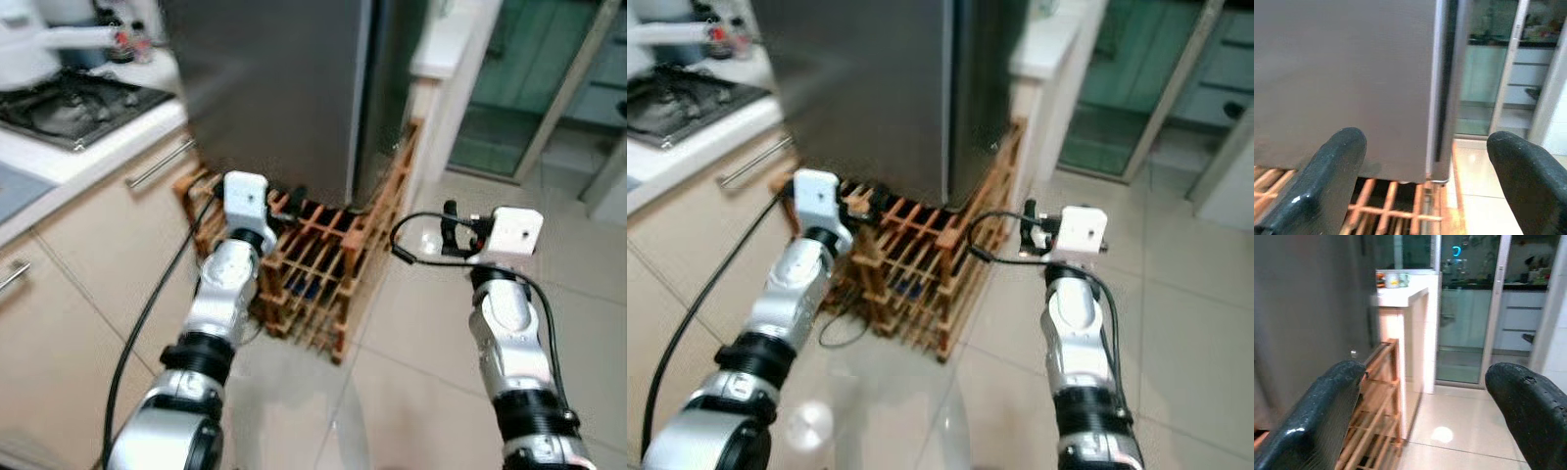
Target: Restocking fridge
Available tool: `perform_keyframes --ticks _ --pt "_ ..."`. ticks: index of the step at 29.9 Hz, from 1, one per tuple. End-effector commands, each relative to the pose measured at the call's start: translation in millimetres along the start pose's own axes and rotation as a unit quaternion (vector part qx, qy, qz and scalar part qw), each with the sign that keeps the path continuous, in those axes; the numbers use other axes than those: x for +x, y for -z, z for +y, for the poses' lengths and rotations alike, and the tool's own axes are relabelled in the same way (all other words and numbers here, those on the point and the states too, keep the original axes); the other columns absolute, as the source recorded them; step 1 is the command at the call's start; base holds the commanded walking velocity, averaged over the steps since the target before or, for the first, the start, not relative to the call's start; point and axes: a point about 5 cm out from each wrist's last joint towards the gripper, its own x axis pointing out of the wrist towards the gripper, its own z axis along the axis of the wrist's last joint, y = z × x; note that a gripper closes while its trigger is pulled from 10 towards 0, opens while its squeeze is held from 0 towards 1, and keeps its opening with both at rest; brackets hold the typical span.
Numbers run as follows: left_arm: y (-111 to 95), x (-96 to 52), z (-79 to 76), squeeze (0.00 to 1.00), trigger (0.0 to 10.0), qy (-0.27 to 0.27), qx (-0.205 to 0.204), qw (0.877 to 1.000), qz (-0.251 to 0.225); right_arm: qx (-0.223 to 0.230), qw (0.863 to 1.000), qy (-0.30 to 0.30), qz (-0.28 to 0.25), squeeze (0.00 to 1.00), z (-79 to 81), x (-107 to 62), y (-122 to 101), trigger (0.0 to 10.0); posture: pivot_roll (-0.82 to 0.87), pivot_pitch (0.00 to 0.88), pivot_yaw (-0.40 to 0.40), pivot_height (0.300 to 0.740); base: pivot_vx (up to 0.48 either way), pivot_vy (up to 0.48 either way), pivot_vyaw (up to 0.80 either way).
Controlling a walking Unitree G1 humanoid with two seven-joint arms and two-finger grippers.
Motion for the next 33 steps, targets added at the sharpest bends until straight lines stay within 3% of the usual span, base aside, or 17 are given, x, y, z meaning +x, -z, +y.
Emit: perform_keyframes --ticks 1,4,9,13,26,27,30,33 --pt "-3 -0.6 12.5 0.00 10.0 -0.016 0.009 1.000 -0.002 0.007 1.000 -0.021 -0.009 0.00 13.6 4.1 -6 10.0 -0.13 0.000 0.046 0.740 0.319 -0.356 0.00" --pt "-5 1.6 11.3 0.00 10.0 -0.019 0.010 1.000 -0.004 0.008 1.000 -0.022 -0.009 0.00 14.3 4.4 -7 10.0 -0.13 0.000 0.048 0.740 0.315 -0.358 0.00" --pt "-7 3.5 12.8 0.00 10.0 -0.042 0.048 0.998 -0.004 0.007 1.000 -0.023 -0.006 0.00 13.1 3.3 -5 10.0 -0.14 0.000 0.048 0.740 0.067 -0.068 0.00" --pt "-13 2.1 12.8 0.00 10.0 -0.032 0.011 0.999 -0.029 0.006 1.000 -0.024 -0.005 0.00 12.6 3.0 -5 10.0 -0.14 0.000 0.047 0.740 0.209 0.000 0.00" --pt "-20 1.7 8.5 0.00 10.0 -0.035 -0.020 0.998 -0.053 0.003 1.000 -0.029 -0.003 0.00 13.2 3.8 -5 10.0 -0.13 0.000 0.039 0.740 0.480 0.000 0.00" --pt "-21 1.5 13.5 0.00 10.0 -0.063 -0.001 0.997 -0.054 0.002 1.000 -0.031 -0.001 0.00 13.1 4.0 -4 10.0 -0.13 0.000 0.037 0.740 0.296 0.000 0.00" --pt "-21 1.5 17.1 0.00 10.0 -0.082 0.012 0.995 -0.049 0.001 1.000 -0.031 0.000 0.00 12.9 4.0 -4 10.0 -0.13 0.000 0.037 0.740 0.099 0.000 0.00" --pt "-27 0.2 24.6 0.00 10.0 -0.112 0.007 0.992 -0.062 0.000 0.999 -0.032 0.001 0.00 12.7 4.0 -3 10.0 -0.13 0.000 0.036 0.740 0.000 0.000 0.00"
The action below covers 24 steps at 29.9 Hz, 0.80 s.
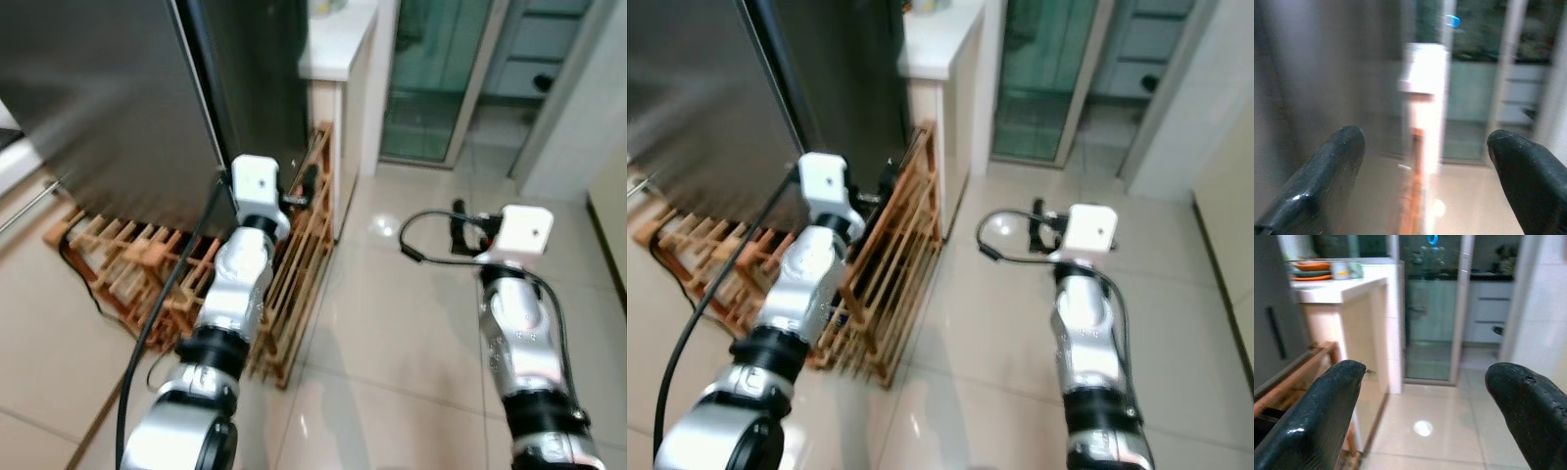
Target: Restocking fridge
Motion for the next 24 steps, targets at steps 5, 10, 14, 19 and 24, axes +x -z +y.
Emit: perform_keyframes --ticks 5,10,14,19,24 --pt "-23 -0.9 18.5 0.00 10.0 -0.047 -0.020 0.997 -0.052 0.004 1.000 -0.023 0.005 0.00 12.3 -1.7 2 10.0 -0.13 0.000 0.035 0.740 0.000 0.000 0.00" --pt "-32 -4.8 9.2 0.00 10.0 -0.017 -0.034 0.997 -0.073 0.003 1.000 -0.025 0.006 0.00 12.6 -2.1 3 10.0 -0.13 0.000 0.034 0.740 0.000 0.000 0.00" --pt "-27 -7.3 4.4 0.00 10.0 -0.009 -0.016 0.998 -0.059 0.003 1.000 -0.027 0.008 0.00 13.3 -0.9 3 10.0 -0.13 0.000 0.030 0.740 0.000 0.000 0.00" --pt "-7 5.6 5.9 0.00 10.0 -0.037 0.028 0.999 0.011 0.003 0.999 -0.033 0.009 0.00 16.5 0.1 3 10.0 -0.13 0.000 0.024 0.740 0.000 0.000 0.00" --pt "-2 16.6 3.0 0.00 10.0 -0.040 0.039 0.998 0.040 0.004 0.999 -0.034 0.008 0.00 17.4 0.7 3 10.0 -0.13 0.000 0.021 0.740 0.000 0.000 0.00"
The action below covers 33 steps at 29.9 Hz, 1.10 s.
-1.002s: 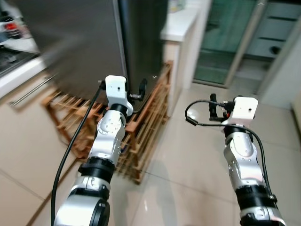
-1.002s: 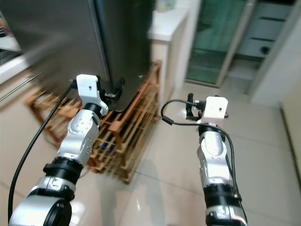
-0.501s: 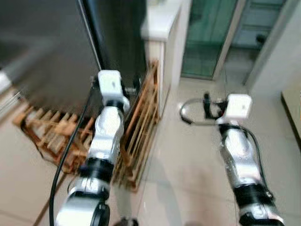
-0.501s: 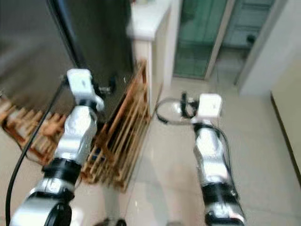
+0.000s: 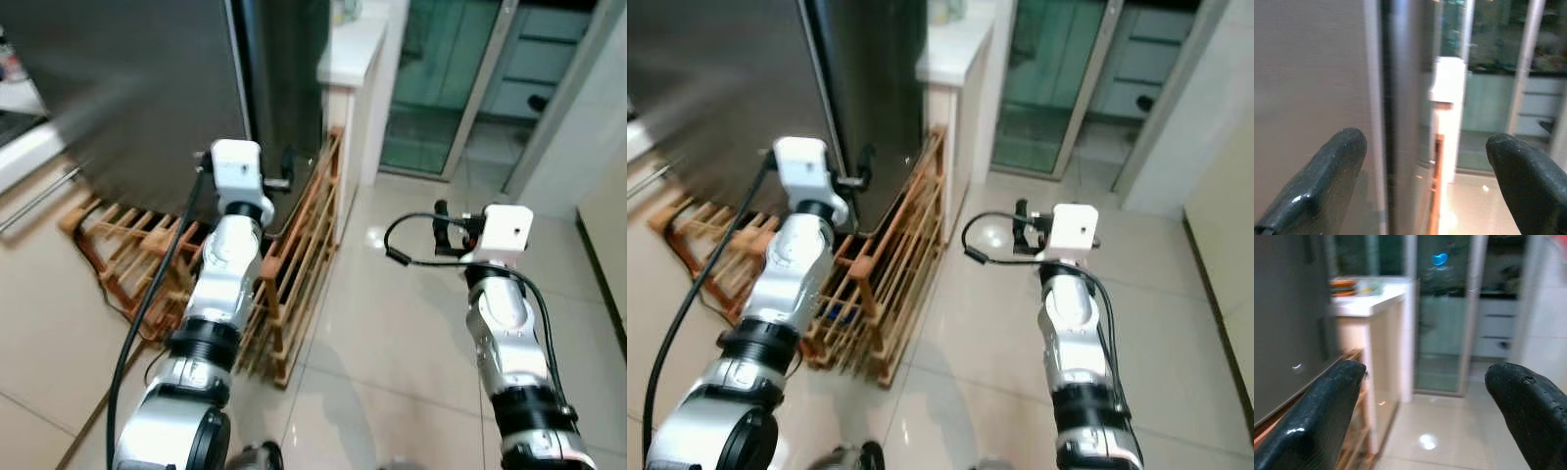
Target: Restocking fridge
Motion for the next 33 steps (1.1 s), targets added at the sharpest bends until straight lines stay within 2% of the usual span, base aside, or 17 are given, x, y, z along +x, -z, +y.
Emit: perform_keyframes --ticks 1,6,9,11,13,15,16,19,21,22,23,24,26,27,30,33 --pt "-2 3.8 -2.9 0.00 10.0 0.000 0.010 1.000 0.004 -0.003 1.000 -0.001 0.005 0.00 -0.6 -0.1 2 10.0 -0.13 0.000 0.021 0.740 0.000 0.000 0.00" --pt "-7 17.2 -3.0 0.00 10.0 -0.008 0.026 0.999 0.017 -0.006 1.000 0.000 0.003 0.00 -2.2 -2.7 1 10.0 -0.15 0.000 0.027 0.740 0.000 0.000 0.00" --pt "-4 11.7 1.2 0.00 10.0 0.010 0.016 1.000 0.006 -0.005 1.000 0.002 0.002 0.00 -3.8 -8.3 2 10.0 -0.13 0.000 0.011 0.740 0.000 0.000 0.00" --pt "2 -0.8 9.7 0.00 10.0 0.016 0.007 1.000 -0.009 -0.006 1.000 0.015 -0.006 0.00 -9.3 -15.0 -1 10.0 -0.12 0.000 0.000 0.740 0.000 0.000 0.00" --pt "10 -30.0 32.2 0.00 10.0 0.006 -0.017 0.999 -0.027 -0.011 1.000 0.018 -0.021 0.00 -15.8 -31.2 -10 10.0 -0.10 0.000 -0.024 0.740 0.000 0.000 0.00" --pt "20 -66.4 54.8 0.00 10.0 -0.008 -0.004 1.000 -0.027 -0.032 0.999 0.001 -0.031 0.00 -19.0 -49.7 -18 10.0 -0.08 0.000 -0.042 0.740 0.000 0.000 0.00" --pt "20 -66.4 54.8 0.00 10.0 -0.008 -0.004 1.000 -0.027 -0.032 0.999 0.001 -0.031 0.00 -19.0 -49.7 -18 10.0 -0.08 0.000 -0.042 0.740 0.000 0.000 0.00" --pt "36 -107.5 68.5 0.00 10.0 -0.029 0.025 0.999 -0.002 -0.041 0.999 0.006 -0.016 0.00 -28.5 -68.7 -13 10.0 -0.05 0.000 -0.081 0.740 0.000 0.000 0.00" --pt "41 -119.8 66.6 0.00 10.0 -0.042 0.031 0.999 0.012 -0.043 0.999 0.016 0.003 0.00 -33.9 -74.0 -4 10.0 -0.04 0.000 -0.090 0.740 0.000 0.000 0.00" --pt "24 -108.1 42.6 0.00 10.0 -0.028 -0.016 0.999 -0.012 -0.037 0.999 0.001 0.002 0.00 -25.6 -67.2 -4 10.0 -0.03 0.000 -0.098 0.740 0.000 0.000 0.00" --pt "16 -102.9 32.7 0.00 10.0 -0.013 -0.041 0.999 -0.028 -0.036 0.999 -0.010 -0.002 0.00 -19.9 -63.9 -6 10.0 -0.03 0.000 -0.097 0.740 0.000 0.000 0.00" --pt "16 -102.9 32.7 0.00 10.0 -0.013 -0.041 0.999 -0.028 -0.036 0.999 -0.010 -0.002 0.00 -19.9 -63.9 -6 10.0 -0.03 0.000 -0.097 0.740 0.000 0.000 0.00" --pt "3 -92.5 18.0 0.00 10.0 0.012 -0.044 0.998 -0.050 -0.041 0.999 -0.035 -0.009 0.00 -9.5 -58.7 -8 10.0 -0.03 0.000 -0.089 0.740 0.356 -0.319 0.00" --pt "3 -92.5 18.0 0.00 10.0 0.012 -0.044 0.998 -0.050 -0.041 0.999 -0.035 -0.009 0.00 -9.5 -58.7 -8 10.0 -0.03 0.000 -0.089 0.740 0.356 -0.319 0.00" --pt "-2 -76.7 20.3 0.00 10.0 0.007 -0.039 0.998 -0.042 -0.033 0.999 -0.033 -0.002 0.00 -3.4 -48.1 -9 10.0 -0.04 0.000 -0.055 0.740 0.372 -0.298 0.00" --pt "-3 -71.9 24.5 0.00 10.0 0.006 -0.032 0.999 -0.036 -0.028 0.999 -0.028 -0.002 0.00 -2.2 -42.1 -11 10.0 -0.05 0.000 -0.038 0.740 0.382 -0.286 0.00"
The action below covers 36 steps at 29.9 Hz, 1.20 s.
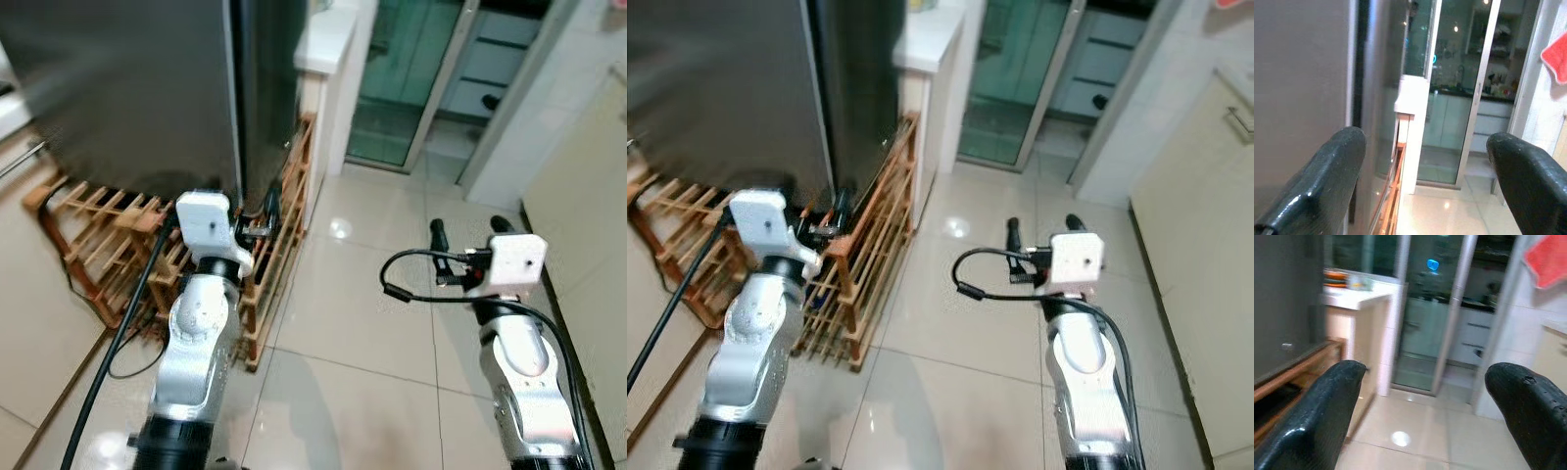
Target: Restocking fridge
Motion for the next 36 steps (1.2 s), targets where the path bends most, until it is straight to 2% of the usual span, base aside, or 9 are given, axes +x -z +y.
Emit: perform_keyframes --ticks 1,6,10,16,18,21,28,31,36 --pt "5 1.2 -3.6 0.00 10.0 0.003 -0.004 1.000 0.018 0.001 1.000 0.014 0.008 0.00 -5.5 2.9 1 10.0 -0.05 0.000 -0.038 0.740 0.386 -0.281 0.00" --pt "4 4.3 1.7 0.00 10.0 -0.004 0.004 0.999 0.032 0.009 1.000 0.024 0.015 0.00 -7.2 4.1 3 10.0 -0.05 0.000 -0.018 0.740 0.391 -0.275 0.00" --pt "-1 10.1 13.5 0.00 10.0 -0.051 -0.005 0.998 0.037 0.018 0.999 0.027 0.035 0.00 -4.1 0.4 13 10.0 -0.06 0.000 -0.009 0.740 0.449 0.000 0.00" --pt "-3 10.2 17.8 0.00 10.0 -0.069 -0.002 0.997 0.035 0.019 0.999 0.023 0.035 0.00 -2.0 0.5 13 10.0 -0.06 0.000 -0.008 0.740 0.420 0.159 0.00" --pt "-11 9.8 25.3 0.00 10.0 -0.106 0.015 0.994 0.017 0.019 0.999 0.016 0.039 0.00 0.2 0.6 15 10.0 -0.06 0.000 -0.011 0.740 0.000 0.480 0.00" --pt "-16 10.2 27.8 0.00 10.0 -0.116 0.042 0.992 0.008 0.018 0.999 0.008 0.045 0.00 2.1 1.7 18 10.0 -0.05 0.000 -0.012 0.740 0.000 0.160 0.00" --pt "-19 15.1 25.3 0.00 10.0 -0.109 0.066 0.992 0.006 0.019 0.999 -0.001 0.048 0.00 6.6 2.6 19 10.0 -0.05 0.000 -0.010 0.740 0.000 0.000 0.00" --pt "-11 31.0 15.4 0.00 10.0 -0.091 0.062 0.993 0.038 0.020 0.999 -0.005 0.050 0.00 9.9 2.6 21 10.0 -0.05 0.000 -0.006 0.740 0.000 0.000 0.00" --pt "-11 50.0 1.2 0.00 10.0 -0.065 0.063 0.995 0.047 0.021 0.999 -0.006 0.050 0.00 10.8 5.3 21 10.0 -0.06 0.000 0.002 0.740 0.000 0.000 0.00"
